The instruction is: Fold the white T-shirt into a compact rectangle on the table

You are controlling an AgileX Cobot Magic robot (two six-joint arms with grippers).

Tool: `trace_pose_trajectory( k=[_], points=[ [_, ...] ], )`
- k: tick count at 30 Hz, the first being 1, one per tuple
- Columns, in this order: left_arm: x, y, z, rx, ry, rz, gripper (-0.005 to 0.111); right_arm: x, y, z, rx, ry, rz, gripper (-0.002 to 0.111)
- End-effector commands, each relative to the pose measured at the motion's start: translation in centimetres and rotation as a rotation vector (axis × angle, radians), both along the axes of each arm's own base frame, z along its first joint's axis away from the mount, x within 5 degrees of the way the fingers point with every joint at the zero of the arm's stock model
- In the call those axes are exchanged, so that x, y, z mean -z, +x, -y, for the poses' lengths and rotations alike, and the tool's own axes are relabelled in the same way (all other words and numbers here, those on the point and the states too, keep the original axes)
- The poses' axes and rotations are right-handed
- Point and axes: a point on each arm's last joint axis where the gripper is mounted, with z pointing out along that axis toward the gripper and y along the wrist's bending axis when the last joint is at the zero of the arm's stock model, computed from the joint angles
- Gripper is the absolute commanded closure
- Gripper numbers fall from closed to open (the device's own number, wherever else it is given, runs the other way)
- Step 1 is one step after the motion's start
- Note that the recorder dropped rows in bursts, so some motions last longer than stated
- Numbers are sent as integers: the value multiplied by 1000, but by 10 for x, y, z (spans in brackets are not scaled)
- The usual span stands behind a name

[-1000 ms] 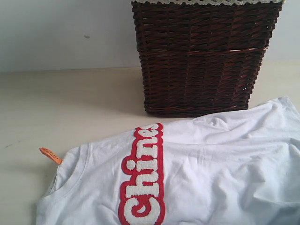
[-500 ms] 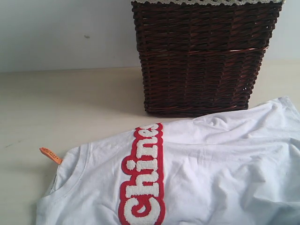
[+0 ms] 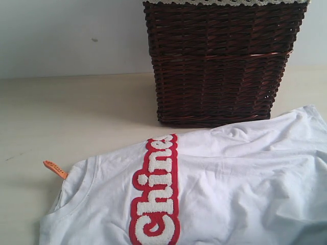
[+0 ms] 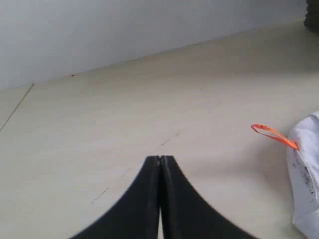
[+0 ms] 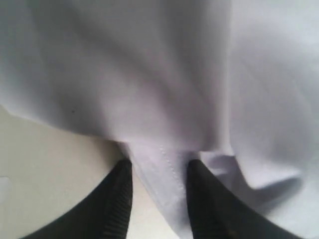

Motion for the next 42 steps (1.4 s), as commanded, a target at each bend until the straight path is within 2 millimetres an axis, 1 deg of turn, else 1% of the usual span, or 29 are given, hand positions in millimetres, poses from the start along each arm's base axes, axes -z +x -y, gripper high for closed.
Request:
trace_pose_trajectory(
  k=[1, 2, 6, 9, 10, 11, 12, 14, 18, 20, 21, 22, 23, 24, 26, 27, 29, 31, 33, 34, 36, 37, 38, 39, 40, 41, 42],
  points=[
    [1, 0, 0, 4, -6, 5, 107, 8, -2, 0, 4, 9, -32, 98],
    [1, 0, 0, 4, -6, 5, 107, 8, -2, 0, 6, 10, -31, 107],
    [1, 0, 0, 4, -6, 5, 107, 6, -3, 0, 5, 13, -36, 108],
    [1, 0, 0, 4, -6, 5, 107, -13, -15, 0, -118, 7, -142, 108],
    [1, 0, 0, 4, -6, 5, 107, -25, -22, 1, -185, -1, -228, 108],
    [1, 0, 0, 4, -6, 5, 107, -31, -26, 3, -221, -11, -278, 108],
    [1, 0, 0, 4, -6, 5, 107, -43, -32, 6, -256, -33, -353, 108],
    [1, 0, 0, 4, -6, 5, 107, -53, -35, 14, -308, -104, -415, 108],
    [1, 0, 0, 4, -6, 5, 107, -59, -36, 37, -445, -324, -513, 108],
    [1, 0, 0, 4, -6, 5, 107, -59, -37, 38, -451, -331, -538, 107],
    [1, 0, 0, 4, -6, 5, 107, -58, -37, 37, -445, -321, -534, 103],
    [1, 0, 0, 4, -6, 5, 107, -58, -37, 35, -437, -297, -528, 92],
    [1, 0, 0, 4, -6, 5, 107, -57, -37, 33, -441, -282, -521, 85],
    [1, 0, 0, 4, -6, 5, 107, -56, -36, 31, -429, -260, -500, 71],
    [1, 0, 0, 4, -6, 5, 107, -55, -36, 29, -416, -241, -494, 58],
    [1, 0, 0, 4, -6, 5, 107, -56, -36, 29, -411, -238, -490, 55],
    [1, 0, 0, 4, -6, 5, 107, -59, -36, 28, -374, -245, -468, 50],
    [1, 0, 0, 4, -6, 5, 107, -67, -36, 28, -346, -263, -418, 50],
    [1, 0, 0, 4, -6, 5, 107, -76, -33, 24, -315, -255, -325, 50],
    [1, 0, 0, 4, -6, 5, 107, -81, -28, 21, -290, -236, -253, 51],
    [1, 0, 0, 4, -6, 5, 107, -83, -12, 13, -220, -149, -93, 55],
    [1, 0, 0, 4, -6, 5, 107, -80, 0, 6, -152, -68, 0, 58],
    [1, 0, 0, 4, -6, 5, 107, -76, 13, -1, -51, 29, 107, 63],
    [1, 0, 0, 4, -6, 5, 107, -73, 25, -7, 58, 123, 178, 67],
    [1, 0, 0, 4, -6, 5, 107, -70, 39, -14, 219, 258, 243, 72],
    [1, 0, 0, 4, -6, 5, 107, -66, 53, -16, 380, 363, 289, 79],
    [1, 0, 0, 4, -6, 5, 107, -62, 63, -16, 511, 436, 317, 86]
  ],
)
